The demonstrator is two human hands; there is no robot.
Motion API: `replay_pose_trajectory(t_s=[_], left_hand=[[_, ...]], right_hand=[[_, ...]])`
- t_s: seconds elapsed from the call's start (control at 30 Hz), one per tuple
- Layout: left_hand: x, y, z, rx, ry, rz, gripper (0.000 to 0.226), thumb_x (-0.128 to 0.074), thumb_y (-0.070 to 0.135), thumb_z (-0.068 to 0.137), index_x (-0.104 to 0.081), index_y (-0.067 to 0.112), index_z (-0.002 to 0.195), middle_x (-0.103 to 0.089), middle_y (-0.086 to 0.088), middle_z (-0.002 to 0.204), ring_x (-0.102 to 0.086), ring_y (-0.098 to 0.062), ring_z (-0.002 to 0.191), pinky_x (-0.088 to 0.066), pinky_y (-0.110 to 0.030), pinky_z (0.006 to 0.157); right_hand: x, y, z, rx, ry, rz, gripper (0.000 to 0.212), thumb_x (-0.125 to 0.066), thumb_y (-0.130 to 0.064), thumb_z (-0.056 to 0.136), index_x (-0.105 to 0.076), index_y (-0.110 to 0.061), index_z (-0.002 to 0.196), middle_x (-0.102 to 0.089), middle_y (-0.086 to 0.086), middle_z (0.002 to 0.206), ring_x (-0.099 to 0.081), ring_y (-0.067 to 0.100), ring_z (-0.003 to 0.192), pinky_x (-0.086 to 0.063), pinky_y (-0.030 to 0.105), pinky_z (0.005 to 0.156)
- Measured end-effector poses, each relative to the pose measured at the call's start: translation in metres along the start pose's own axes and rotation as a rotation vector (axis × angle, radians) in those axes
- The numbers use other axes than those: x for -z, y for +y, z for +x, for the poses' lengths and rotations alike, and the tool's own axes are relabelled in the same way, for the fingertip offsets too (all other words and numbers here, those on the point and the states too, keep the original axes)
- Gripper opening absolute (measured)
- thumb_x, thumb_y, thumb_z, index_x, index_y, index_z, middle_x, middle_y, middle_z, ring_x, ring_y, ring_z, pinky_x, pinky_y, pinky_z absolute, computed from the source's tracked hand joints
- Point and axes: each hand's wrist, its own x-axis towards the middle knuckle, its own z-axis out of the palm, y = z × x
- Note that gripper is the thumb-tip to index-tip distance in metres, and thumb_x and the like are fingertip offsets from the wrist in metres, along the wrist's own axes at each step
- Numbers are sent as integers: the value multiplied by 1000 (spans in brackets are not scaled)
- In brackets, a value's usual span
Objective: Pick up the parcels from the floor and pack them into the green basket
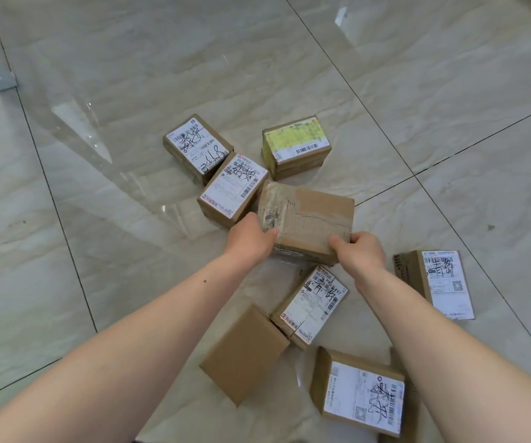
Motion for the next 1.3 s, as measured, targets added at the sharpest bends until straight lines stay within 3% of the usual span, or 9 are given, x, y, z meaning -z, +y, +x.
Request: replay_pose_trajectory(t_s=[0.17, 0.23, 0.37, 0.57, 0.7, 0.9, 1.1, 1.3], left_hand=[[43, 29, -52, 10, 5, -35, 29, -55, 32, 92, -58, 9, 109, -66, -13, 108, -62, -33, 100, -53, -40, 83], [68, 47, -78, -1, 27, -33, 28, -54, 31, 93, -58, 8, 108, -65, -13, 107, -61, -34, 100, -51, -37, 80], [124, 83, -136, 6, 81, -31, 28, -54, 31, 93, -58, 8, 106, -65, -13, 104, -59, -35, 100, -41, -35, 73], [216, 116, -227, 59, 139, -46, 27, -52, 30, 92, -57, 9, 108, -63, -11, 107, -57, -33, 102, -39, -33, 74], [276, 121, -285, 69, 167, -65, 30, -53, 31, 93, -55, 8, 111, -62, -11, 110, -57, -33, 105, -45, -38, 82], [347, 97, -353, 87, 253, -107, 30, -54, 30, 93, -52, 9, 114, -60, -9, 115, -55, -31, 106, -43, -37, 84], [373, 37, -413, 180, 362, -174, 32, -54, 33, 92, -49, 12, 116, -58, -10, 118, -55, -32, 107, -40, -35, 82], [378, -36, -486, 257, 473, -260, 34, -58, 32, 90, -49, 9, 113, -58, -13, 118, -55, -35, 108, -45, -41, 88]], right_hand=[[46, -33, -52, 19, -41, -48, 32, -68, -35, 86, -70, -9, 105, -73, 8, 105, -66, 29, 100, -48, 33, 78], [68, -53, -78, 40, -25, -67, 32, -71, -33, 85, -71, -10, 106, -73, 8, 107, -67, 28, 102, -44, 30, 77], [113, -99, -135, 71, -19, -101, 32, -73, -33, 83, -69, -10, 103, -73, 9, 107, -67, 29, 102, -49, 35, 81], [160, -167, -229, 135, -36, -144, 35, -72, -34, 81, -68, -10, 107, -72, 5, 105, -64, 24, 97, -38, 28, 71], [175, -204, -295, 166, -60, -153, 35, -72, -38, 79, -68, -13, 104, -73, 4, 103, -66, 26, 99, -45, 32, 75], [169, -241, -386, 223, -107, -116, 36, -72, -36, 80, -64, -13, 106, -70, 5, 106, -65, 28, 101, -52, 39, 85], [146, -244, -465, 319, -163, -154, 38, -72, -36, 81, -61, -14, 109, -68, 6, 111, -62, 29, 109, -51, 47, 95], [117, -218, -547, 418, -260, -264, 38, -71, -35, 85, -56, -10, 109, -63, 5, 109, -59, 28, 109, -48, 43, 95]])
